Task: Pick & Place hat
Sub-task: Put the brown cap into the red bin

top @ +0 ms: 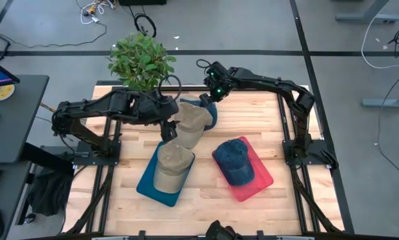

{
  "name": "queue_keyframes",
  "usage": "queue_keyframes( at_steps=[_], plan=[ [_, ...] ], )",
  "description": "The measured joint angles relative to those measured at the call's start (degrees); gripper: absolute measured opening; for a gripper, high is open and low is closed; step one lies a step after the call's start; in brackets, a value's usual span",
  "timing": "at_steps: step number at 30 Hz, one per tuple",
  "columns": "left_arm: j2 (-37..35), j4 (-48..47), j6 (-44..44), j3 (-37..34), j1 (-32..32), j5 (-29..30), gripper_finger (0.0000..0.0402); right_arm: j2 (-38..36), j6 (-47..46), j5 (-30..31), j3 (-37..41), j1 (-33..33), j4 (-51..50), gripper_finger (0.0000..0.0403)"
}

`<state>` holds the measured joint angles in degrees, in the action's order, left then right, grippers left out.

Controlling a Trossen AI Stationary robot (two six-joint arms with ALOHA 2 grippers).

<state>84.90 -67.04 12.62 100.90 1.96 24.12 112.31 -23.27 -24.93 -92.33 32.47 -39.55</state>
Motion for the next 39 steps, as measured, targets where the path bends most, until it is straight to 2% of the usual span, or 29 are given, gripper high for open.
queue_keyframes(
  at_steps=[12, 21, 26, 32, 39],
  plan=[
    [0.00, 2.73, -0.43, -0.02, -1.21, 0.05, 0.0248, 4.55, -0.31, -1.62, 0.91, -0.43, -0.44, 0.0290],
    [0.17, 3.41, -0.18, -0.02, -1.21, 0.02, 0.0248, 4.61, 0.63, -1.66, 0.91, -2.04, 1.18, 0.0289],
    [0.22, 3.43, 0.20, -0.04, -1.21, 0.00, 0.0248, 4.61, 2.19, -2.18, 0.91, -3.40, 1.27, 0.0272],
    [0.22, 3.41, 0.18, -0.04, -1.21, 0.00, 0.0248, 4.61, 5.34, -2.54, 0.91, -4.86, 1.49, 0.0207],
    [0.22, 3.36, 0.22, -0.04, -1.21, 0.00, 0.0248, 4.61, 5.70, -2.51, 0.91, -4.94, 1.73, 0.0055]
  ],
)
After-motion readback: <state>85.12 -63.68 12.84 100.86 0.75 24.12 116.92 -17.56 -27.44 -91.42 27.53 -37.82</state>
